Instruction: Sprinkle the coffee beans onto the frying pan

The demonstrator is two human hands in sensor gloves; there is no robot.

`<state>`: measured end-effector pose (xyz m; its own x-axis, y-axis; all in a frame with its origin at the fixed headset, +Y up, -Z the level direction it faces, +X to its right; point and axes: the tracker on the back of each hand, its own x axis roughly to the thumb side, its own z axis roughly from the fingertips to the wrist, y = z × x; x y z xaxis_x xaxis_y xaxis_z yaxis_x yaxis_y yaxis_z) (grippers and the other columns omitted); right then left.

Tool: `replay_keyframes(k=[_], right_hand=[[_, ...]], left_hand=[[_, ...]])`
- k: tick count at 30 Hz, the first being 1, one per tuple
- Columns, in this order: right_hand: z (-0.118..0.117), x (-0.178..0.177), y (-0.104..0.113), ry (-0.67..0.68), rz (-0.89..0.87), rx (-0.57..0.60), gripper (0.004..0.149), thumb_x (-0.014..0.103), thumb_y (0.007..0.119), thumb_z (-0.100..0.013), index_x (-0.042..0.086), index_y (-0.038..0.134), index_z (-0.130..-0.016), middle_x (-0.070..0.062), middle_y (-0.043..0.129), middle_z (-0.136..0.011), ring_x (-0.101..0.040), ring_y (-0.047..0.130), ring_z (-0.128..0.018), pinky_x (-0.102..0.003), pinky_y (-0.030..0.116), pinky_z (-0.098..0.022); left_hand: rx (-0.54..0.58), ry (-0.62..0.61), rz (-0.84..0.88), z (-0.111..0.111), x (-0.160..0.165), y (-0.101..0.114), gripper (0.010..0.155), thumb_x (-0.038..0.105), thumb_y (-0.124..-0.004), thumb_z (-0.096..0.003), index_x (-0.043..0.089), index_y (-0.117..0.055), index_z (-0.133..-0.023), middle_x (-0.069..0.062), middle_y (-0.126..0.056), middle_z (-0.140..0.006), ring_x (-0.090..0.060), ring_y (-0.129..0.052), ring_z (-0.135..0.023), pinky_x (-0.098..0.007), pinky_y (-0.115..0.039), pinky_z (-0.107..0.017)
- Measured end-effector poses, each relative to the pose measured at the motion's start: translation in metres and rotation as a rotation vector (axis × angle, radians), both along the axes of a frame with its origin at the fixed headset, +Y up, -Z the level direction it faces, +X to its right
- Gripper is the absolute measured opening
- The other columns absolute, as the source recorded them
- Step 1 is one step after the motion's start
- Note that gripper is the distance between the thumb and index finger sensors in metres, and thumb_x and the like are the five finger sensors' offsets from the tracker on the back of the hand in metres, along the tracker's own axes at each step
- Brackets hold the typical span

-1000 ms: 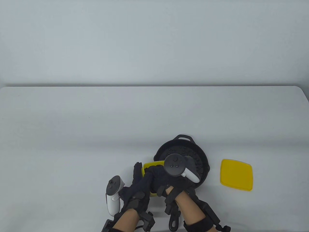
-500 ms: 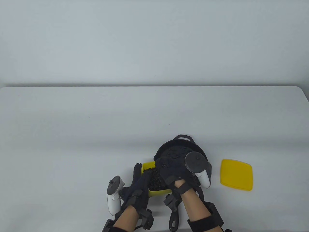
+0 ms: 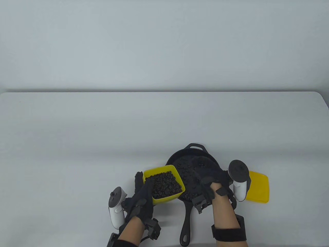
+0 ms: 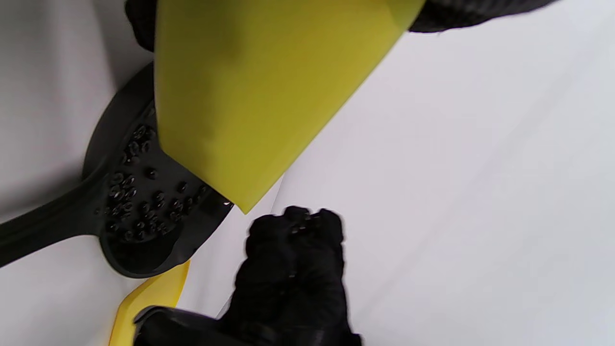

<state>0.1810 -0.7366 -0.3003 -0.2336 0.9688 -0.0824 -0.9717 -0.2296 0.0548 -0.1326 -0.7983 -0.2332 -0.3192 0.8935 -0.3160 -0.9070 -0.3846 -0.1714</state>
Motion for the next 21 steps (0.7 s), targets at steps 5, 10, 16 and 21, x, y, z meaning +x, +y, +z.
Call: replay_keyframes(k=[5, 10, 16, 21], right_hand=[[-0.009, 0.009, -0.027, -0.009, 0.332, -0.158, 0.035, 0.011, 0.078, -0.049, 0.01, 0.08, -0.084, -0.028, 0.073, -0.082, -0.041, 0.093, -0.044, -0.019, 0.095, -0.022], [-0.011, 0.011, -0.035, -0.057, 0.41, -0.203, 0.039, 0.012, 0.077, -0.05, 0.006, 0.077, -0.088, -0.032, 0.068, -0.085, -0.042, 0.091, -0.047, -0.021, 0.095, -0.025], [-0.01, 0.015, -0.028, -0.099, 0.426, -0.147, 0.049, 0.019, 0.074, -0.054, 0.002, 0.061, -0.099, -0.034, 0.055, -0.093, -0.045, 0.083, -0.06, -0.022, 0.092, -0.036], [-0.009, 0.015, -0.023, -0.086, 0.347, -0.096, 0.058, 0.033, 0.073, -0.059, 0.002, 0.052, -0.103, -0.033, 0.049, -0.096, -0.045, 0.078, -0.065, -0.023, 0.09, -0.043]], left_hand=[[0.011, 0.015, 0.014, 0.0, -0.005, 0.002, 0.082, 0.06, -0.058, -0.0588, 0.032, 0.006, -0.101, -0.023, -0.029, -0.103, -0.046, -0.064, -0.091, -0.047, -0.071, -0.067], [0.02, 0.013, 0.02, 0.001, -0.006, 0.003, 0.082, 0.06, -0.058, -0.0589, 0.032, 0.007, -0.101, -0.023, -0.028, -0.103, -0.046, -0.064, -0.091, -0.047, -0.071, -0.067], [0.021, 0.018, 0.023, 0.001, -0.006, 0.003, 0.082, 0.06, -0.058, -0.0588, 0.032, 0.007, -0.1, -0.023, -0.028, -0.102, -0.046, -0.064, -0.091, -0.047, -0.071, -0.067], [0.023, 0.025, 0.019, 0.001, -0.006, 0.003, 0.082, 0.06, -0.058, -0.0588, 0.032, 0.007, -0.1, -0.023, -0.028, -0.103, -0.046, -0.064, -0.091, -0.047, -0.071, -0.068]])
